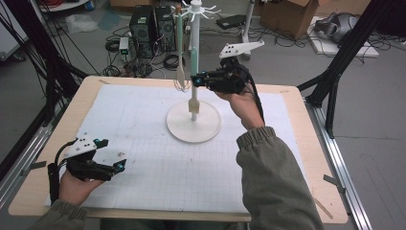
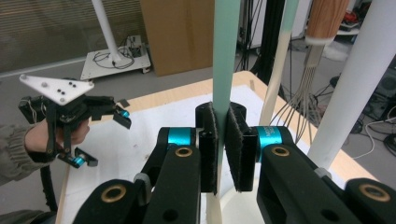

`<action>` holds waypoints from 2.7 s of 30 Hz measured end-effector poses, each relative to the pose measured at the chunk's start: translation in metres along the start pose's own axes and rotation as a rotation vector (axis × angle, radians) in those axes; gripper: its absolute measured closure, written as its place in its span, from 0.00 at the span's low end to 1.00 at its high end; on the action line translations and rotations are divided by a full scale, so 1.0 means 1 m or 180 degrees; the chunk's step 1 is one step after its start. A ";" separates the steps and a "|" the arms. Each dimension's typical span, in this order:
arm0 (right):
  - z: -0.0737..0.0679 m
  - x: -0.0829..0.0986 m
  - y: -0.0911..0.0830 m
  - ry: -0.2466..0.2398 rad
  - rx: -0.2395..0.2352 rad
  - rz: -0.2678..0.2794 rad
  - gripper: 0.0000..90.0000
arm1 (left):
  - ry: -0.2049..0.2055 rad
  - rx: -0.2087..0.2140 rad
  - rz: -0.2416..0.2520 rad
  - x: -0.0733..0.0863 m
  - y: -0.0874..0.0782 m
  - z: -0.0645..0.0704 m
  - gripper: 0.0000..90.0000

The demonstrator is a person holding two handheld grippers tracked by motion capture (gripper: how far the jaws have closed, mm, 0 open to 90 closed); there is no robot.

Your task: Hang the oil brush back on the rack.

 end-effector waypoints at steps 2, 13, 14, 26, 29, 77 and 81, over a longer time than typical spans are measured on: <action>0.000 -0.004 0.000 -0.0011 -0.0003 0.0004 0.93 | -0.0002 0.0001 0.0000 0.000 0.000 0.000 0.02; -0.001 -0.028 0.000 -0.0061 0.0053 0.0017 0.93 | 0.0004 0.0001 0.0001 0.000 -0.001 0.000 0.02; -0.001 -0.030 -0.001 -0.0062 0.0060 0.0016 0.93 | 0.0010 0.0004 -0.0007 0.000 -0.001 0.000 0.02; -0.002 -0.050 -0.001 -0.0055 0.0097 0.0045 0.93 | -0.0005 0.0010 0.0015 0.000 -0.002 0.000 0.02; -0.001 -0.053 -0.001 -0.0038 0.0108 0.0061 0.93 | -0.0010 0.0018 0.0028 -0.001 -0.002 0.000 0.02; 0.008 -0.022 -0.034 0.0121 0.0478 0.0188 0.44 | -0.0016 0.0003 0.0021 0.001 -0.003 0.000 0.02; 0.006 -0.011 -0.032 0.0138 0.0467 0.0191 0.37 | -0.0018 0.0014 0.0031 0.000 -0.002 0.000 0.02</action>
Point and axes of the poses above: each handheld gripper's, and its own axes: y roughly forward along the jaws, x roughly out of its underside, z roughly to its right, the point moved 4 cm from there along y, roughly forward along the jaws, and after that the axes turned 11 degrees about y, right-handed, at the moved point
